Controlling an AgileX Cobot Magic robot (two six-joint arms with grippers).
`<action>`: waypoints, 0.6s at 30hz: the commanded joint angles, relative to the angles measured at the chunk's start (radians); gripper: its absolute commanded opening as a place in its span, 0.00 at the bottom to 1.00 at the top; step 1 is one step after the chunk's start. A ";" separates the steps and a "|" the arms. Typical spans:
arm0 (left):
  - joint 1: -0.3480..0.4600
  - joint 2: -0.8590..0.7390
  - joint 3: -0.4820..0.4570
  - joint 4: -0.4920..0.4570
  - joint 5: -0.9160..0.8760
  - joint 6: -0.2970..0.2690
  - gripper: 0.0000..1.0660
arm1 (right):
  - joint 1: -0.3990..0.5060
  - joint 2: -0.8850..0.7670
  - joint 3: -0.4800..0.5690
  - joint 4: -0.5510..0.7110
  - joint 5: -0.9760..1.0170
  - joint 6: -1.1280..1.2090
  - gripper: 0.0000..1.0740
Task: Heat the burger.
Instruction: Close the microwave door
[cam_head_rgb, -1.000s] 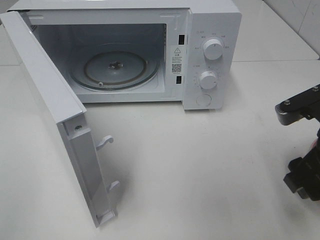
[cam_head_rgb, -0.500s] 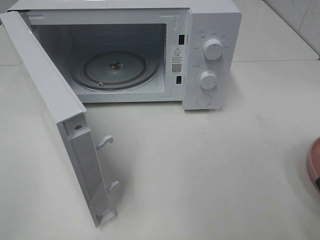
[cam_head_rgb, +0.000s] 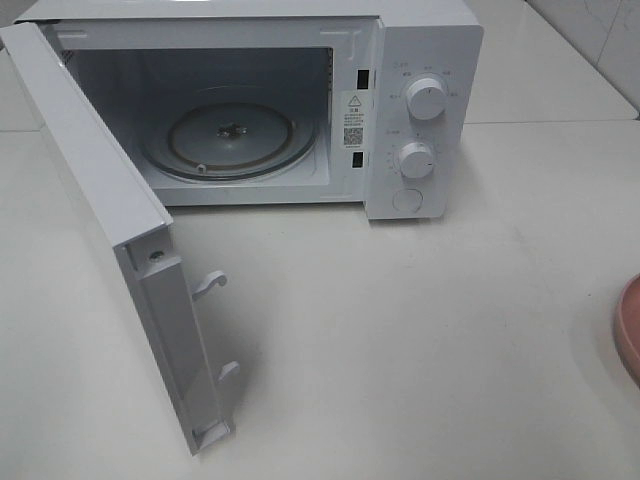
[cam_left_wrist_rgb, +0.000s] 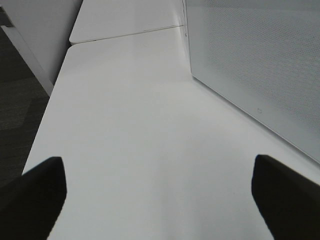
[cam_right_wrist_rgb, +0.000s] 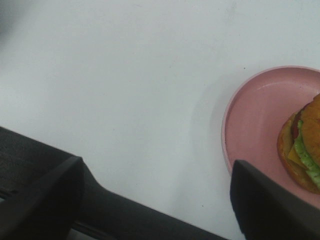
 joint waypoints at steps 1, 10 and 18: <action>0.005 -0.018 0.001 -0.005 -0.006 -0.003 0.87 | -0.027 -0.077 0.019 0.023 0.007 -0.005 0.71; 0.005 -0.018 0.001 -0.005 -0.006 -0.003 0.87 | -0.203 -0.247 0.038 0.057 0.003 -0.082 0.71; 0.005 -0.018 0.001 -0.005 -0.006 -0.003 0.87 | -0.316 -0.388 0.044 0.056 0.005 -0.133 0.71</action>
